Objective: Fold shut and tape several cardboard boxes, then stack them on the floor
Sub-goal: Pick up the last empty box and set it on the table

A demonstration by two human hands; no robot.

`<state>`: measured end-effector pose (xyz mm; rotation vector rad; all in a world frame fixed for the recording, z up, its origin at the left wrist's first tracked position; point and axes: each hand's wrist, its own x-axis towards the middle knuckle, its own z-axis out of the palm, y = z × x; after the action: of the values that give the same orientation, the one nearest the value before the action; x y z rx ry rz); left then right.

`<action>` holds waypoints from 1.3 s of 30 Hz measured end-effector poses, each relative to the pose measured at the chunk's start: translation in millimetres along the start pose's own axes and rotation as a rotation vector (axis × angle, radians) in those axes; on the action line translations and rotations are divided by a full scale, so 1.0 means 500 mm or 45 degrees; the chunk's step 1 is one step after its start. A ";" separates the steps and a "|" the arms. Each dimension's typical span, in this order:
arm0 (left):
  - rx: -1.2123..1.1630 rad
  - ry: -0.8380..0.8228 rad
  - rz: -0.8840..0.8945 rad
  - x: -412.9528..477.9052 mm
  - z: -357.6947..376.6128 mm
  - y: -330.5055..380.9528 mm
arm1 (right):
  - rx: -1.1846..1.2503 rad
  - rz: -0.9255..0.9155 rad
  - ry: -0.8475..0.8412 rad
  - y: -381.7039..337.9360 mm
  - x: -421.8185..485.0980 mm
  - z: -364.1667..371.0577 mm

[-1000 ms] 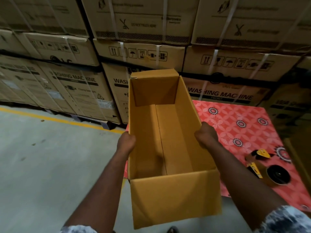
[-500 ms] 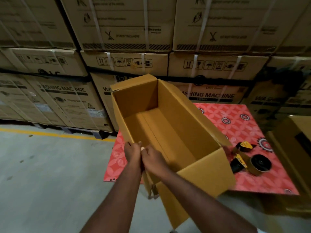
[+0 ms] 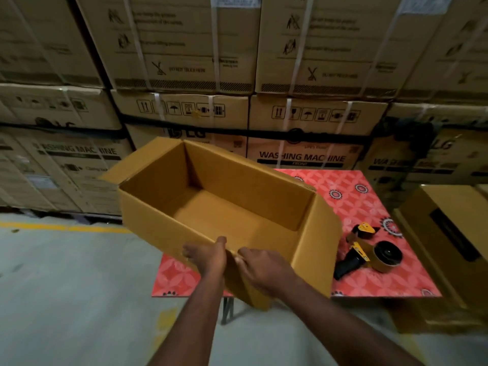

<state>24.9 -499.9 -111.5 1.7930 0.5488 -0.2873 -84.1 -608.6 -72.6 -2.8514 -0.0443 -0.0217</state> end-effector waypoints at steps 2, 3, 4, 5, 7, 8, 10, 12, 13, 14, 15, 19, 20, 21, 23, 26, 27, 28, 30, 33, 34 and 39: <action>-0.001 0.030 0.006 0.016 -0.004 0.016 | -0.052 0.016 -0.057 0.044 -0.005 -0.025; -0.020 0.042 -0.019 0.022 -0.008 0.028 | -0.071 0.035 -0.096 0.068 -0.009 -0.038; -0.029 0.059 -0.056 0.031 -0.008 0.036 | -0.092 0.059 -0.136 0.094 -0.013 -0.050; -0.031 0.078 -0.091 0.035 -0.009 0.046 | -0.107 0.092 -0.175 0.122 -0.016 -0.061; -0.059 0.133 -0.157 0.043 -0.012 0.065 | -0.126 0.167 -0.210 0.179 -0.024 -0.079; -0.072 0.164 -0.171 0.049 -0.009 0.068 | -0.153 0.201 -0.205 0.209 -0.028 -0.084; -0.084 0.216 -0.181 0.060 -0.003 0.070 | -0.204 0.252 -0.152 0.265 -0.035 -0.094; -0.107 0.265 -0.194 0.064 0.012 0.072 | -0.253 0.246 -0.075 0.323 -0.040 -0.100; -0.109 0.284 -0.198 0.058 0.020 0.077 | -0.267 0.228 -0.023 0.352 -0.040 -0.101; -0.111 0.311 -0.196 0.056 0.029 0.081 | -0.281 0.207 0.032 0.381 -0.038 -0.101; -0.109 0.330 -0.189 0.052 0.038 0.086 | -0.291 0.197 0.073 0.411 -0.035 -0.101; -0.111 0.395 -0.172 0.043 0.076 0.094 | -0.258 0.195 0.194 0.514 -0.031 -0.103; -0.113 0.407 -0.173 0.040 0.084 0.094 | -0.250 0.163 0.270 0.534 -0.031 -0.104; -0.105 0.418 -0.166 0.038 0.092 0.096 | -0.259 0.126 0.347 0.554 -0.032 -0.103; -0.084 0.431 -0.140 0.034 0.107 0.097 | -0.295 0.118 0.426 0.583 -0.036 -0.107; -0.050 0.471 -0.095 0.034 0.117 0.098 | -0.289 0.153 0.417 0.613 -0.045 -0.114; -0.042 0.477 -0.078 0.036 0.118 0.098 | -0.280 0.165 0.423 0.625 -0.050 -0.114; -0.044 0.474 -0.059 0.035 0.116 0.100 | -0.260 0.179 0.417 0.636 -0.054 -0.117; -0.040 0.487 -0.015 0.037 0.110 0.105 | -0.255 0.161 0.443 0.654 -0.062 -0.119; -0.071 0.497 0.031 0.051 0.094 0.111 | -0.263 0.118 0.471 0.666 -0.067 -0.126; -0.076 0.488 0.041 0.055 0.086 0.112 | -0.249 0.129 0.469 0.668 -0.068 -0.128; 0.000 0.370 0.198 0.089 0.048 0.136 | -0.137 0.161 0.572 0.682 -0.069 -0.136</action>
<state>99.5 -527.5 -81.9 1.8779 0.6077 0.0827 -108.2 -955.8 -105.4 -2.8764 0.2363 -0.6516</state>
